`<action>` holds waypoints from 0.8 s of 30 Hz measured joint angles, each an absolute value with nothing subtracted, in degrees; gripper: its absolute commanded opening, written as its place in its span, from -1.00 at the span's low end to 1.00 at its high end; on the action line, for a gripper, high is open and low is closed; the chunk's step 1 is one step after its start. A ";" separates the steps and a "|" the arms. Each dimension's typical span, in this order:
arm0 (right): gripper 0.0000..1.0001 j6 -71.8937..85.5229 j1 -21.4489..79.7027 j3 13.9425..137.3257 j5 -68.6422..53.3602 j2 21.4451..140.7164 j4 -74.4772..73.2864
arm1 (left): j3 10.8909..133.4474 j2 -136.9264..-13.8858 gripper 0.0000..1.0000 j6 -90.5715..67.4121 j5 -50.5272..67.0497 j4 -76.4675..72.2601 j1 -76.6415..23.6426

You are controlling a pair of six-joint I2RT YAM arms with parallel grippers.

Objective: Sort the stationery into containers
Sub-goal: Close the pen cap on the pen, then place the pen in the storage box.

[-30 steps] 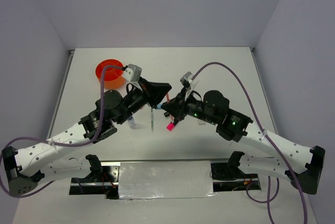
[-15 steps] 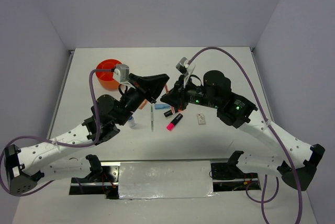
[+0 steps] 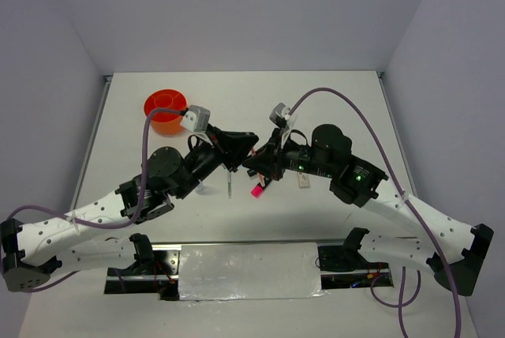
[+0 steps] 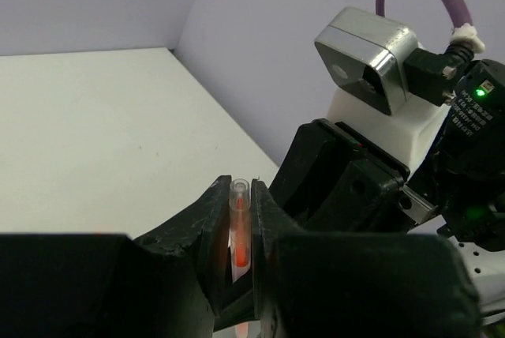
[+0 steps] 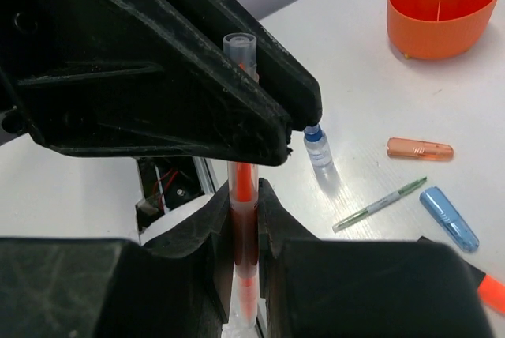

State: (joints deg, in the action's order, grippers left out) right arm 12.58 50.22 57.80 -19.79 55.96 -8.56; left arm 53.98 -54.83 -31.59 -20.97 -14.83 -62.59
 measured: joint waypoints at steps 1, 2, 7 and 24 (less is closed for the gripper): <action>-1.00 12.91 50.39 56.60 -19.49 55.29 -7.66 | 54.87 -54.96 -0.44 -31.46 -20.91 -12.88 -62.83; -1.00 13.19 50.50 55.59 -19.20 54.76 -6.74 | 55.57 -55.09 -0.33 -31.40 -20.78 -11.33 -62.89; -1.00 14.28 51.05 53.52 -18.20 53.30 -1.89 | 57.19 -54.98 -0.18 -30.15 -19.84 -5.93 -63.16; 0.51 15.07 50.98 52.60 -19.46 55.16 1.23 | 57.28 -54.65 -1.00 -28.99 -17.85 -3.92 -62.33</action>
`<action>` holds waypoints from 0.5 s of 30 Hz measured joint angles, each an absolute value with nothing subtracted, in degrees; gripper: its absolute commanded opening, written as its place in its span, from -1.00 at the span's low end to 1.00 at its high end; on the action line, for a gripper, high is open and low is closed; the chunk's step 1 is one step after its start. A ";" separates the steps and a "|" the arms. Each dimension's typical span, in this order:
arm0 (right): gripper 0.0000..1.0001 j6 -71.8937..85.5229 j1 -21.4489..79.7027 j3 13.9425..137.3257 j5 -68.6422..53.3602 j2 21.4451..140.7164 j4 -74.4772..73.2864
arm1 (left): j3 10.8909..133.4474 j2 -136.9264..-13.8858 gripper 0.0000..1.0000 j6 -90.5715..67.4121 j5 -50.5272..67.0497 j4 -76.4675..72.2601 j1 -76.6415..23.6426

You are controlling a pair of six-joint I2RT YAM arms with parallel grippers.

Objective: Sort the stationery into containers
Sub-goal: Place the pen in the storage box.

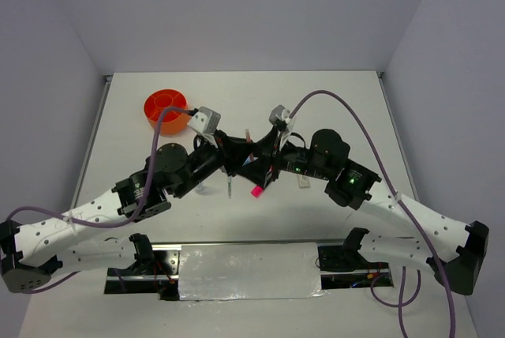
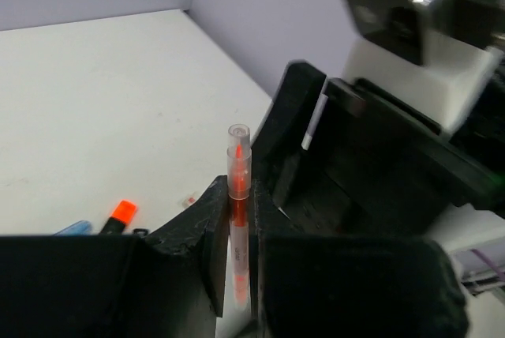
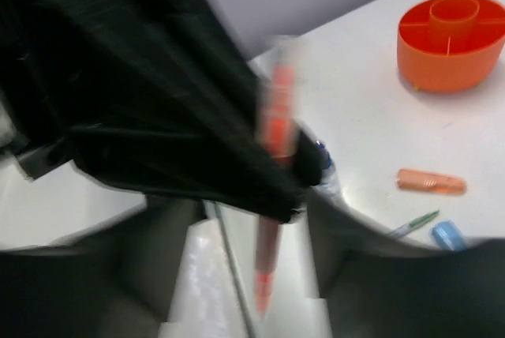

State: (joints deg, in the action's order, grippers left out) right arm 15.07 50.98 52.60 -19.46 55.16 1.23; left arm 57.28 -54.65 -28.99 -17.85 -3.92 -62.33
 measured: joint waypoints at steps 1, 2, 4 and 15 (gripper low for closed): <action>0.99 14.85 51.00 52.07 -20.21 55.40 2.26 | 57.39 -54.96 -1.00 -28.71 -18.15 -3.40 -61.93; 0.99 14.37 51.16 51.59 -20.32 55.48 2.87 | 57.80 -55.55 -1.00 -28.49 -18.70 -2.20 -61.25; 0.99 13.58 50.87 49.82 -19.86 54.96 3.84 | 58.98 -57.32 -1.00 -27.77 -20.91 0.58 -59.07; 0.99 15.90 46.83 33.30 -7.70 45.28 6.85 | 62.33 -70.57 -1.00 -18.90 -32.93 -3.99 -32.99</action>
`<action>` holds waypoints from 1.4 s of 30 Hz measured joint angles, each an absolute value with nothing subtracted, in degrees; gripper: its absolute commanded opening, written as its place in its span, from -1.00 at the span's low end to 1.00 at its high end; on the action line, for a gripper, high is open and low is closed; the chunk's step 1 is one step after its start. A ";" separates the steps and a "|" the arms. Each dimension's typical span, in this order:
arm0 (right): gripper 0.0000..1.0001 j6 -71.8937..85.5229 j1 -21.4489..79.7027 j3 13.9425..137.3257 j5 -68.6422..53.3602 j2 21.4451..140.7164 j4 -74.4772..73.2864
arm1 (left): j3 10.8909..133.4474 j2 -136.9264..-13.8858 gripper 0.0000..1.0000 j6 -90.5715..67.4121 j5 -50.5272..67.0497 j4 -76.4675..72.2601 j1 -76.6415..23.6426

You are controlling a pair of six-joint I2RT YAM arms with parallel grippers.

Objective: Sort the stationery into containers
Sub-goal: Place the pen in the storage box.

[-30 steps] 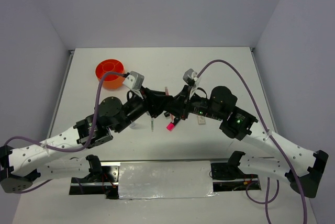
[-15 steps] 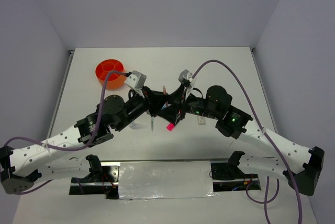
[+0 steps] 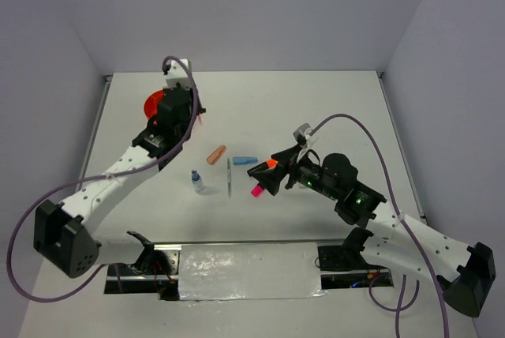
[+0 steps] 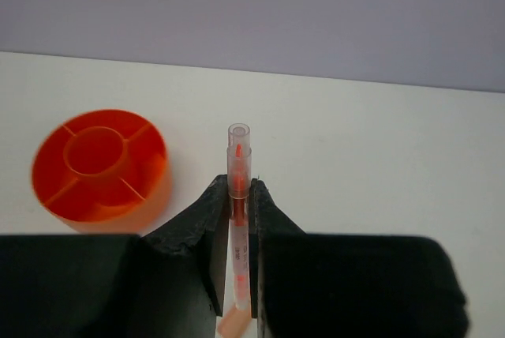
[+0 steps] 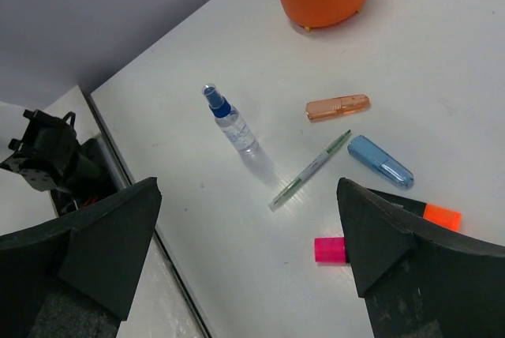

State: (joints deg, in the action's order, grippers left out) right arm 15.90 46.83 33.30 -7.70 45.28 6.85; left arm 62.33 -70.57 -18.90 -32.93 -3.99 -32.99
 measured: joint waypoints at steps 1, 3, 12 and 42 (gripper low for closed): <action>0.99 16.27 46.83 32.51 -7.42 44.21 6.98 | 62.85 -72.79 -1.00 -17.43 -32.80 -5.67 -30.41; 0.99 16.95 46.83 31.33 -7.29 41.82 7.20 | 64.40 -77.52 -1.00 -15.11 -32.56 -9.15 -25.34; 0.99 17.67 46.83 30.30 -8.40 37.19 7.16 | 66.04 -88.64 -1.00 -12.10 -30.37 -23.09 -10.96; 0.99 17.52 46.83 29.89 -12.51 43.81 8.43 | 59.55 -98.17 0.75 -13.69 -27.09 -37.17 -5.58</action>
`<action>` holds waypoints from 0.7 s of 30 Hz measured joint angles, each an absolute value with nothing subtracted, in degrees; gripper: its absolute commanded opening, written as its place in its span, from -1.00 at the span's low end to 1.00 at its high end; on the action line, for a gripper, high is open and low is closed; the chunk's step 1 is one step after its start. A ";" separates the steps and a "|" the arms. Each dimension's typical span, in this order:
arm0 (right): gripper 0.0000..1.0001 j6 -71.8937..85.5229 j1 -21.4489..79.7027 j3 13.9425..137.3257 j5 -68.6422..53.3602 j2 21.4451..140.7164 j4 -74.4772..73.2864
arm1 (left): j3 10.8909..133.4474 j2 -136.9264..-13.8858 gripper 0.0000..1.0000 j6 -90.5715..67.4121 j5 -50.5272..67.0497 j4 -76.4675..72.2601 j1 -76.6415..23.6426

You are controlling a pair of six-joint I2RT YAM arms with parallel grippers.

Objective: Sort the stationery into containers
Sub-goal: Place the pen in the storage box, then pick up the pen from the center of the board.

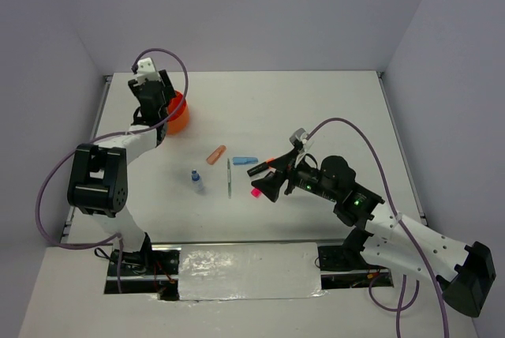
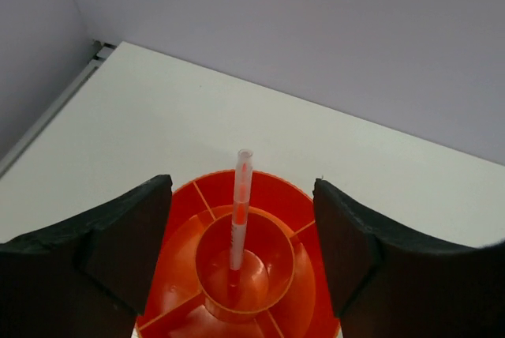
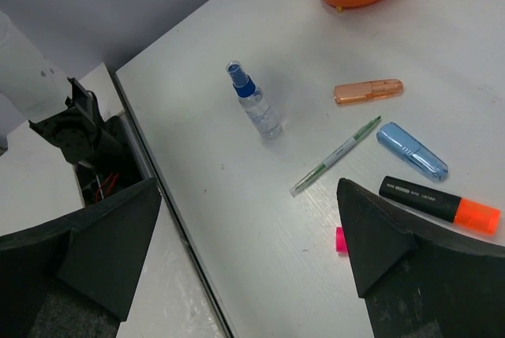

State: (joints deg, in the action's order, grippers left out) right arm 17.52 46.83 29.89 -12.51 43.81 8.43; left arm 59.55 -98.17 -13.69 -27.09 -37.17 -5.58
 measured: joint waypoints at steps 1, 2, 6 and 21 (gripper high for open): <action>0.99 17.52 46.83 29.89 -12.45 43.81 8.49 | 59.11 -98.15 0.87 -13.96 -27.18 -37.28 -5.58; 0.99 17.52 46.83 29.89 -12.36 43.81 8.51 | 58.87 -98.13 0.99 -14.76 -27.20 -37.06 -5.61; 0.99 17.58 46.83 29.89 -11.27 44.21 8.51 | 59.16 -96.27 0.99 -17.04 -27.40 -33.19 -5.96; 0.99 33.91 38.39 39.53 16.64 45.58 -16.27 | 89.06 -81.19 0.99 -30.85 -35.24 17.89 -35.75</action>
State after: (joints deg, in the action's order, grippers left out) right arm 33.91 38.39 39.53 16.64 45.58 -16.27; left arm 89.06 -81.19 -30.85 -35.24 17.89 -35.75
